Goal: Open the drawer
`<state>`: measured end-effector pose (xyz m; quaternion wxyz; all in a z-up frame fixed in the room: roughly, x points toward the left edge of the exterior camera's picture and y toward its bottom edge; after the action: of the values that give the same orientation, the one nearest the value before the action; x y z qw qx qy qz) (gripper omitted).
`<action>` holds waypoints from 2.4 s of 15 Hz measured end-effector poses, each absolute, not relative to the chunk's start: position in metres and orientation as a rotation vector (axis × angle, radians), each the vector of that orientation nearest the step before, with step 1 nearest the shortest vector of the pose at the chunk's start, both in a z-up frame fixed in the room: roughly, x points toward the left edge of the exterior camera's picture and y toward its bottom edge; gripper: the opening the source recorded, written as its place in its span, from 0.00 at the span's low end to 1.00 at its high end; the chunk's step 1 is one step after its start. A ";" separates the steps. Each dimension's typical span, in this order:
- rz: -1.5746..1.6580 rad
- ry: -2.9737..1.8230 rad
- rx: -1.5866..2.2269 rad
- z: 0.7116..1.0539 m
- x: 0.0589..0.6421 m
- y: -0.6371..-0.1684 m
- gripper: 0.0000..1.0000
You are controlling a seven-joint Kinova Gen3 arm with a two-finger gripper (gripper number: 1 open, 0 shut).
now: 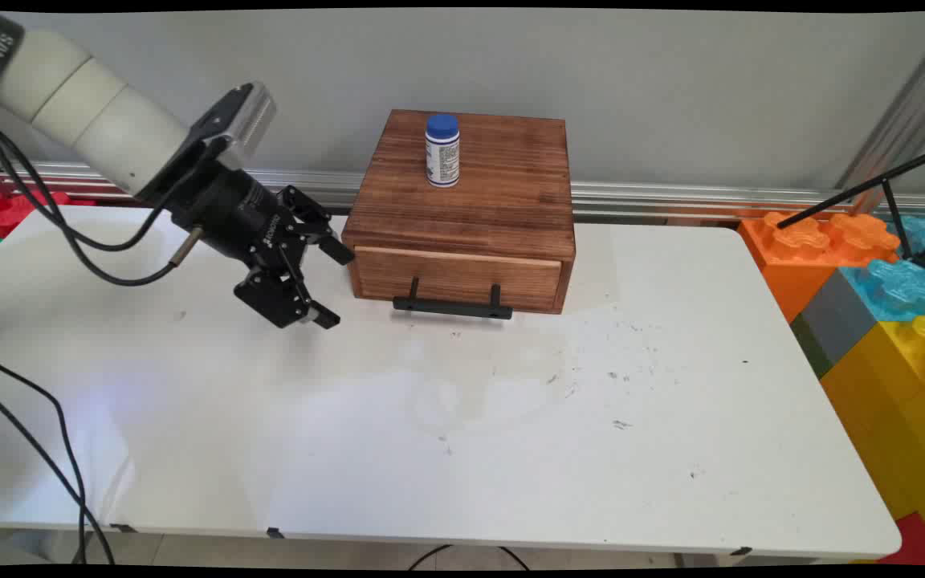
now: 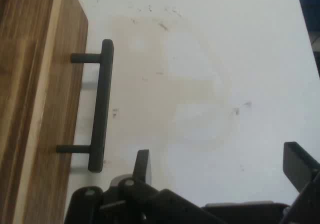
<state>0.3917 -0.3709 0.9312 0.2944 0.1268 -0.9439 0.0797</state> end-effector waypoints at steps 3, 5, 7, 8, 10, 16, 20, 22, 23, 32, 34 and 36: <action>0.213 -2.517 0.339 0.934 0.378 -0.376 1.00; 0.217 -2.519 0.340 0.935 0.368 -0.381 1.00; 0.225 -2.523 0.341 0.936 0.358 -0.387 1.00; 0.232 -2.527 0.341 0.934 0.352 -0.391 1.00; 0.248 -2.538 0.339 0.931 0.341 -0.398 1.00; 0.319 -2.614 0.301 0.906 0.300 -0.423 1.00; 0.365 -2.670 0.287 0.880 0.276 -0.442 1.00; 0.383 -2.698 0.282 0.865 0.267 -0.451 1.00; 0.388 -2.710 0.285 0.858 0.264 -0.455 1.00; 0.381 -2.767 0.309 0.804 0.244 -0.471 1.00; 0.382 -2.771 0.316 0.796 0.241 -0.473 1.00; 0.387 -2.774 0.321 0.788 0.239 -0.476 1.00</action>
<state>0.2385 -0.4763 0.7878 0.1605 0.1123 -0.9712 0.1353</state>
